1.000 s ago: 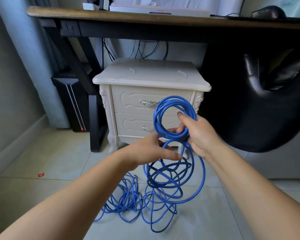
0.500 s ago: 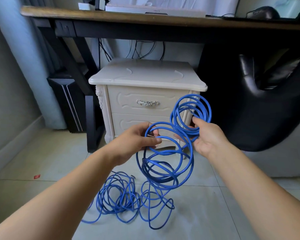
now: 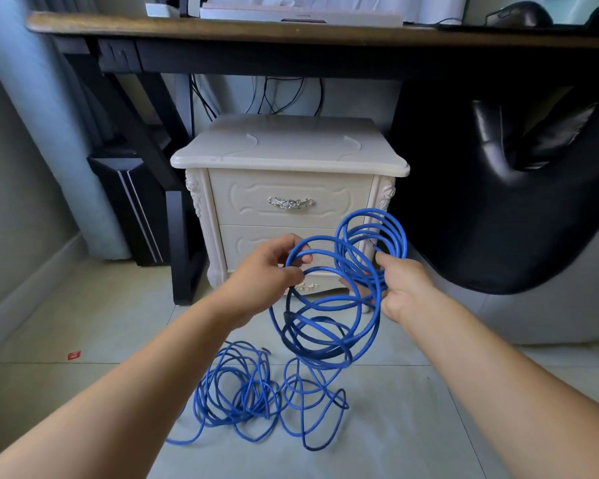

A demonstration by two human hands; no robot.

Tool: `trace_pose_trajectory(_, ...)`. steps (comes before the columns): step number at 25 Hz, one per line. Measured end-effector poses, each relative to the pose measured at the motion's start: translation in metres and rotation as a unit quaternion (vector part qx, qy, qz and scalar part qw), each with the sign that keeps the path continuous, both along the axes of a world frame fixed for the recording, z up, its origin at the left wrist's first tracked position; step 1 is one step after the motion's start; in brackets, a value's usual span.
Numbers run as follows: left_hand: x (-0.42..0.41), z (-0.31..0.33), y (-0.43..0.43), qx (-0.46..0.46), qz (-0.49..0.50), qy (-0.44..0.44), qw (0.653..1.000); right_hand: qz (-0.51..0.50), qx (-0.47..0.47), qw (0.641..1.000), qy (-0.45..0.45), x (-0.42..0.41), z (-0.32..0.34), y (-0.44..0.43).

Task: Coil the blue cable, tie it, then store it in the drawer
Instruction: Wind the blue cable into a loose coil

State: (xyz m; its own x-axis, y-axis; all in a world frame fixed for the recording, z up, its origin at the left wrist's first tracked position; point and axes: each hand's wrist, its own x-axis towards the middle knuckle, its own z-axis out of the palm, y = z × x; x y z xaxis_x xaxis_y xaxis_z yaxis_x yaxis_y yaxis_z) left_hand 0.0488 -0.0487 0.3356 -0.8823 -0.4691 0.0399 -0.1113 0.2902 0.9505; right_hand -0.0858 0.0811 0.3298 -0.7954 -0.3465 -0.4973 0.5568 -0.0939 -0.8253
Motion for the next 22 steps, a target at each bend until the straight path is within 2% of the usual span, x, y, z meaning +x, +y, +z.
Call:
trace_pose_trajectory(2,0.001,0.000,-0.002,-0.154,0.052,-0.042,0.986,0.004,0.019,1.000,0.019,0.000,-0.001,0.000)
trace_pose_trajectory(4,0.000,0.001,-0.002,-0.305,0.115,-0.090,0.941,0.001,0.017,0.999,0.029,0.001,-0.001,0.001)
trace_pose_trajectory(5,0.000,0.004,0.002,-0.327,0.144,-0.095,0.929,0.000,0.013,0.999,0.032,0.002,-0.001,0.001)
trace_pose_trajectory(6,0.000,0.009,0.007,-0.314,0.157,-0.088,0.932,-0.004,0.011,0.999,0.034,0.002,0.000,0.001)
trace_pose_trajectory(7,0.000,0.015,0.012,-0.273,0.142,-0.079,0.948,-0.010,0.009,0.999,0.034,0.002,0.002,0.002)
trace_pose_trajectory(9,0.003,0.019,0.024,-0.129,0.048,-0.109,0.984,-0.027,-0.004,0.999,0.032,0.004,0.005,0.003)
trace_pose_trajectory(11,0.007,0.016,0.037,-0.011,-0.043,-0.186,0.982,-0.043,-0.018,0.998,0.029,0.007,0.009,0.003)
trace_pose_trajectory(12,0.007,0.011,0.040,0.013,-0.059,-0.202,0.978,-0.048,-0.021,0.998,0.026,0.009,0.010,0.003)
trace_pose_trajectory(14,0.004,0.001,0.042,0.039,-0.032,-0.175,0.983,-0.052,-0.020,0.998,0.024,0.011,0.014,0.003)
trace_pose_trajectory(16,-0.002,-0.003,0.039,0.015,0.026,-0.122,0.992,-0.053,-0.018,0.998,0.029,0.012,0.018,0.004)
trace_pose_trajectory(17,-0.005,-0.002,0.037,0.027,0.039,-0.092,0.995,-0.049,-0.014,0.998,0.034,0.012,0.018,0.004)
trace_pose_trajectory(18,-0.008,-0.001,0.035,0.078,0.030,-0.061,0.995,-0.045,-0.011,0.998,0.038,0.012,0.018,0.004)
trace_pose_trajectory(19,-0.011,0.000,0.035,0.159,0.004,-0.038,0.987,-0.042,-0.009,0.998,0.044,0.013,0.017,0.003)
trace_pose_trajectory(21,-0.013,0.003,0.041,0.322,-0.031,-0.010,0.946,-0.030,0.000,0.997,0.075,0.016,0.016,0.001)
trace_pose_trajectory(22,-0.014,0.004,0.042,0.375,-0.024,0.001,0.927,-0.030,0.006,0.995,0.096,0.015,0.015,0.000)
